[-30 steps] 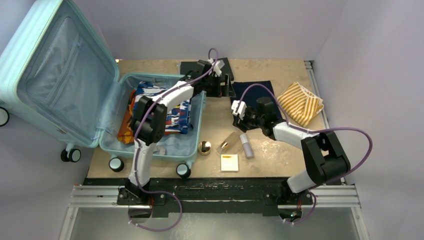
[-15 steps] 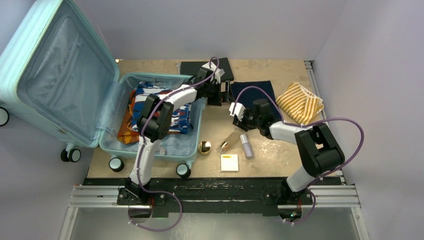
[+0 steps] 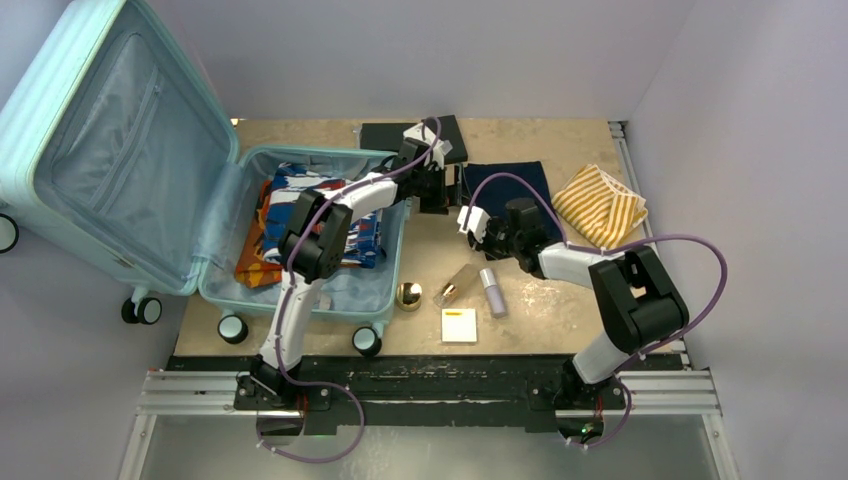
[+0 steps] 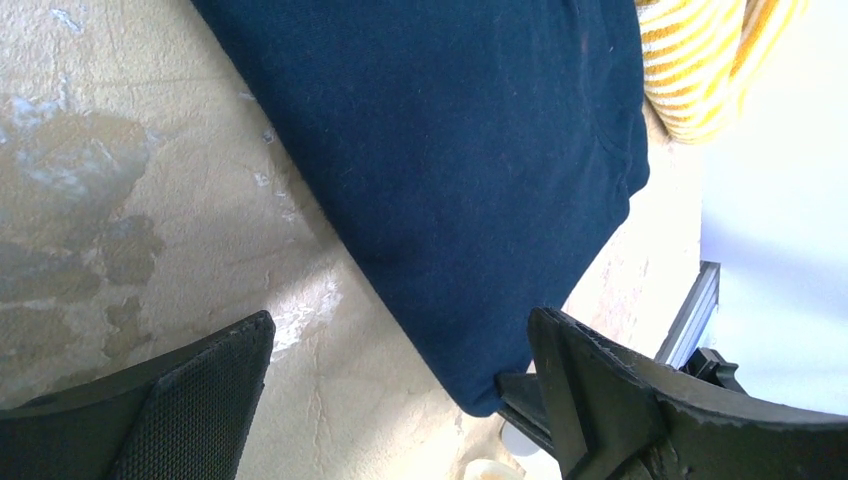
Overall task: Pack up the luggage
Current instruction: Pick up the clothes at the center of the board, then place the clothes in the luggage.
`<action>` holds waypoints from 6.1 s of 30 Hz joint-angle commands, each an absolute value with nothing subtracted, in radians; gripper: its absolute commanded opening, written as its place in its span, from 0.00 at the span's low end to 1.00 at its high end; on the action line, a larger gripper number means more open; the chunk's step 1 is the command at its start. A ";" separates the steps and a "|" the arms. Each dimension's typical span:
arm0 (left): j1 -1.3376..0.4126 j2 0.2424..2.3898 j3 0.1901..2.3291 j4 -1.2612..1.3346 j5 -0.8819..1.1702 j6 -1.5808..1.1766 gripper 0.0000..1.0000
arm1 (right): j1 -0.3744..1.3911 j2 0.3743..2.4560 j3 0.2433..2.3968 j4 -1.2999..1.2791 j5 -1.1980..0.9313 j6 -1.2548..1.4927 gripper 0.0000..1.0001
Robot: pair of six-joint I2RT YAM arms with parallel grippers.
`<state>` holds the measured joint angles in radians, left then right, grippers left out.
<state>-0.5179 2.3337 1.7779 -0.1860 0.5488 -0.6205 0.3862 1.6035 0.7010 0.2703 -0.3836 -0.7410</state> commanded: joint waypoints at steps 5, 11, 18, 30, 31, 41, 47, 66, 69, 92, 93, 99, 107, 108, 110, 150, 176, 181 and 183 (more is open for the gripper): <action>-0.533 2.391 1.800 -0.171 0.562 -0.643 0.99 | 0.390 1.519 0.716 0.309 -0.389 -0.748 0.00; -0.551 2.416 1.819 -0.183 0.558 -0.640 0.99 | 0.389 1.416 0.672 0.358 -0.379 -0.737 0.00; -0.569 2.448 1.854 -0.191 0.570 -0.636 0.99 | 0.389 1.400 0.672 0.331 -0.373 -0.748 0.00; -0.601 2.474 1.864 -0.159 0.638 -0.635 0.44 | 0.388 1.375 0.657 0.331 -0.370 -0.741 0.00; -0.603 2.473 1.864 -0.158 0.642 -0.635 0.32 | 0.389 1.369 0.660 0.324 -0.370 -0.734 0.00; -0.601 2.373 1.905 -0.252 0.595 -0.588 0.00 | 0.363 1.166 0.775 0.012 -0.415 -0.742 0.99; -0.587 2.260 1.934 -0.400 0.498 -0.477 0.00 | 0.336 1.024 0.763 -0.037 -0.350 -0.724 0.99; -0.543 2.169 2.197 -0.972 0.331 -0.130 0.00 | 0.329 0.954 0.692 0.121 -0.283 -0.621 0.99; -0.537 2.138 2.197 -1.007 0.277 -0.106 0.00 | 0.329 0.950 0.683 0.130 -0.285 -0.611 0.99; -0.267 1.921 2.111 -1.233 0.253 0.123 0.00 | 0.327 0.911 0.640 0.172 -0.273 -0.596 0.99; -0.242 1.918 2.099 -1.236 0.264 0.140 0.00 | 0.328 0.910 0.638 0.173 -0.274 -0.596 0.99; -0.115 1.950 2.079 -1.297 0.316 0.253 0.00 | 0.328 0.905 0.630 0.178 -0.275 -0.596 0.99; -0.005 1.970 2.039 -1.358 0.321 0.384 0.00 | 0.329 0.899 0.618 0.186 -0.273 -0.597 0.99; 0.000 1.971 2.028 -1.358 0.310 0.400 0.00 | 0.328 0.900 0.617 0.187 -0.273 -0.598 0.99; 0.033 1.984 2.024 -1.364 0.296 0.425 0.00 | 0.329 0.902 0.618 0.190 -0.273 -0.597 0.99; 0.117 1.729 1.823 -1.135 0.270 0.463 0.79 | 0.328 0.899 0.614 0.193 -0.268 -0.590 0.99; 0.113 1.476 1.413 -1.039 0.300 0.518 0.49 | 0.159 1.198 0.859 0.158 -0.010 -0.513 0.98; 0.107 1.479 1.538 -1.075 0.415 0.460 0.69 | 0.118 1.336 0.897 0.155 0.066 -0.620 0.98; 0.082 1.485 1.548 -1.075 0.429 0.446 0.71 | 0.102 1.373 0.889 0.159 0.091 -0.664 0.99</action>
<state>0.1112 1.5101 1.4963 -1.0428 0.3298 0.4919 0.1249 1.3231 0.8639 0.1654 0.0105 -0.5694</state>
